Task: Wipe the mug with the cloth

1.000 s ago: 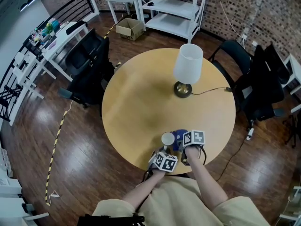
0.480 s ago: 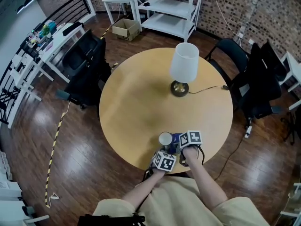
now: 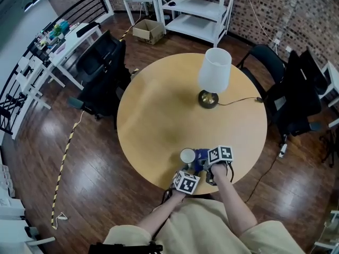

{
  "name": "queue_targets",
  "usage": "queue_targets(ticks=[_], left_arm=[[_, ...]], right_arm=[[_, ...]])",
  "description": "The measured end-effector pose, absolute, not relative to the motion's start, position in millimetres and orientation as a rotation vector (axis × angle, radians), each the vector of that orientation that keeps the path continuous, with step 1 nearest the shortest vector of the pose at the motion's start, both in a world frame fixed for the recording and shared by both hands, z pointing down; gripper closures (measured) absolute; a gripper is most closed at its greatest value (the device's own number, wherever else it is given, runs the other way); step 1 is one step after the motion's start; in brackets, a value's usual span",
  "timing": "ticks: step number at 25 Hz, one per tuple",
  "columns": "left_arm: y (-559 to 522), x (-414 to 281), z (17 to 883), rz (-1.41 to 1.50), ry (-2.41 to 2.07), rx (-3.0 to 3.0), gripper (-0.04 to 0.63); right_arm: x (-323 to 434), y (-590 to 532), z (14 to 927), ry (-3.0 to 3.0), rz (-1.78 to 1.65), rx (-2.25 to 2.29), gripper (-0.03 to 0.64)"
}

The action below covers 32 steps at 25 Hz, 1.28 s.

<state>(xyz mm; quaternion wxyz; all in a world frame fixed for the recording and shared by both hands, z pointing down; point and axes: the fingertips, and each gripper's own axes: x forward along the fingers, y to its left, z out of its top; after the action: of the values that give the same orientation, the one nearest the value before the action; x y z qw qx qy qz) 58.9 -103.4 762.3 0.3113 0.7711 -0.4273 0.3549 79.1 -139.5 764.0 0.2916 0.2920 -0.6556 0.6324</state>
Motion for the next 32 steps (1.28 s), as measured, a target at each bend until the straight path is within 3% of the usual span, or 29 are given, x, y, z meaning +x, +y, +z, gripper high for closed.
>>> queue_targets(ticks=[2, 13, 20, 27, 32], left_arm=[[-93, 54, 758, 0.921, -1.113, 2.038, 0.368], [-100, -29, 719, 0.664, -1.34, 1.88, 0.367], [-153, -45, 699, 0.583, -1.287, 1.921, 0.352], [-189, -4, 724, 0.971, -0.875, 2.125, 0.308], [-192, 17, 743, 1.241, -0.672, 2.208, 0.367]], right_arm=[[77, -140, 765, -1.751, 1.685, 0.774, 0.555], [73, -142, 764, -1.757, 1.72, 0.783, 0.555], [72, -141, 761, -1.772, 1.74, 0.798, 0.555], [72, -141, 763, -1.776, 1.769, 0.799, 0.554], [72, -141, 763, -1.776, 1.779, 0.796, 0.554]])
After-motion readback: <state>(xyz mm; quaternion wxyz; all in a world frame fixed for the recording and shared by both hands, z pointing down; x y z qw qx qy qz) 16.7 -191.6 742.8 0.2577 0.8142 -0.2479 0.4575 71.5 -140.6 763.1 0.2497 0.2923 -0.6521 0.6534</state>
